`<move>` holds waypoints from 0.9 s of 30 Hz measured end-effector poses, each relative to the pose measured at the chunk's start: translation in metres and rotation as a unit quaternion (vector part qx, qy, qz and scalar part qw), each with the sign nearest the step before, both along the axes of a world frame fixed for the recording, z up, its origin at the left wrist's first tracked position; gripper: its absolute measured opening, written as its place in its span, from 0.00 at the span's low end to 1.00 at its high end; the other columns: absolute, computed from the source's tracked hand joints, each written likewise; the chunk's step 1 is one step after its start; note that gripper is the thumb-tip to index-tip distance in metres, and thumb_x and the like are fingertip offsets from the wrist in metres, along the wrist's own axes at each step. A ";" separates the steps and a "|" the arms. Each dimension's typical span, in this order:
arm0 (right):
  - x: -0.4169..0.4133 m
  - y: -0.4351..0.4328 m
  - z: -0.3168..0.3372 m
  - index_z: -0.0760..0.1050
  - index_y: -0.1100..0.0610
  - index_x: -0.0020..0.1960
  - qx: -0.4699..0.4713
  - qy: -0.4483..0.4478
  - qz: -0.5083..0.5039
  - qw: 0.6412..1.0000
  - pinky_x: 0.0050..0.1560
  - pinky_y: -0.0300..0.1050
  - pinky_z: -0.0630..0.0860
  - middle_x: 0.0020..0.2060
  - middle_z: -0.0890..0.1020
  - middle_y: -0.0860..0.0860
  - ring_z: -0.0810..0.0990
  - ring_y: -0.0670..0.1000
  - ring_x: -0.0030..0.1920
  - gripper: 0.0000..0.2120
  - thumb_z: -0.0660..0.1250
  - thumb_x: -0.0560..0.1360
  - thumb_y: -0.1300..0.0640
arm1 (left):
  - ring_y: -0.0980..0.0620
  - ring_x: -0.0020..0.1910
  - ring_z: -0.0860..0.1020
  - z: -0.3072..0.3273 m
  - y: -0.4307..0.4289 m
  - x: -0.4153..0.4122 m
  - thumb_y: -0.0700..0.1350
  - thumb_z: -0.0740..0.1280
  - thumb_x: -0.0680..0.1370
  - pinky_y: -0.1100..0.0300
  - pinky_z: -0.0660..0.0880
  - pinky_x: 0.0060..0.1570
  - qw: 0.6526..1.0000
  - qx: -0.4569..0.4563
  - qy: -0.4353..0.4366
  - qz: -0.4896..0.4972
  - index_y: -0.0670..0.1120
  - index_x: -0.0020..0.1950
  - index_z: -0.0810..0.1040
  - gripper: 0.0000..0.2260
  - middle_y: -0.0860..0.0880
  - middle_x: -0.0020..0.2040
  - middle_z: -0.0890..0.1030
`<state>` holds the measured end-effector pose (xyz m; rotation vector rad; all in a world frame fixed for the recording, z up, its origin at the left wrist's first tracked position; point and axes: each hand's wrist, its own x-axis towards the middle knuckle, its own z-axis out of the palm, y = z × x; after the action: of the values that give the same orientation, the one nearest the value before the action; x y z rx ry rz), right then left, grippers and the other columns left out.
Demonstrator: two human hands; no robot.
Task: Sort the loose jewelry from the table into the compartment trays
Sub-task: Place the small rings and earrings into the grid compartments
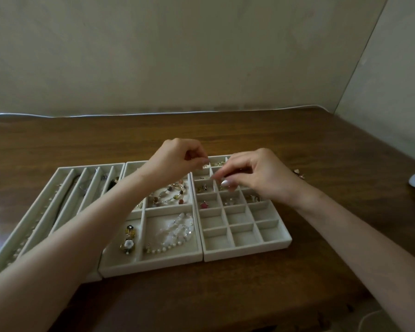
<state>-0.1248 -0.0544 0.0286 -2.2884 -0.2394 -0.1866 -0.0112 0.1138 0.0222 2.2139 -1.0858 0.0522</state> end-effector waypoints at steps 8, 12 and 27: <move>0.013 0.014 -0.012 0.81 0.55 0.47 -0.031 0.014 0.000 0.999 0.46 0.37 0.79 0.43 0.82 0.48 0.81 0.43 0.43 0.08 0.73 0.70 0.64 | 0.65 0.34 0.74 -0.016 0.008 0.010 0.43 0.68 0.75 0.75 0.69 0.36 0.993 -0.094 0.034 0.056 0.48 0.44 0.80 0.01 0.55 0.37 0.80; 0.013 0.013 -0.010 0.79 0.56 0.40 -0.029 0.033 -0.009 0.999 0.40 0.39 0.80 0.38 0.82 0.49 0.81 0.46 0.38 0.08 0.76 0.65 0.63 | 0.67 0.34 0.75 -0.018 0.008 0.009 0.42 0.68 0.76 0.75 0.69 0.36 0.993 -0.099 0.013 0.055 0.46 0.45 0.80 0.01 0.55 0.37 0.80; 0.014 0.028 -0.008 0.79 0.52 0.53 -0.162 0.007 0.031 0.986 0.48 0.41 0.79 0.39 0.83 0.46 0.81 0.40 0.40 0.17 0.72 0.69 0.68 | 0.63 0.36 0.75 -0.019 0.008 0.007 0.40 0.68 0.76 0.75 0.70 0.38 0.994 -0.097 -0.027 0.046 0.44 0.46 0.80 0.02 0.58 0.37 0.77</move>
<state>-0.1106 -0.0261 0.0211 -2.5987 -0.3535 -0.1048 -0.0040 0.1213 0.0031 2.0949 -0.9635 0.2482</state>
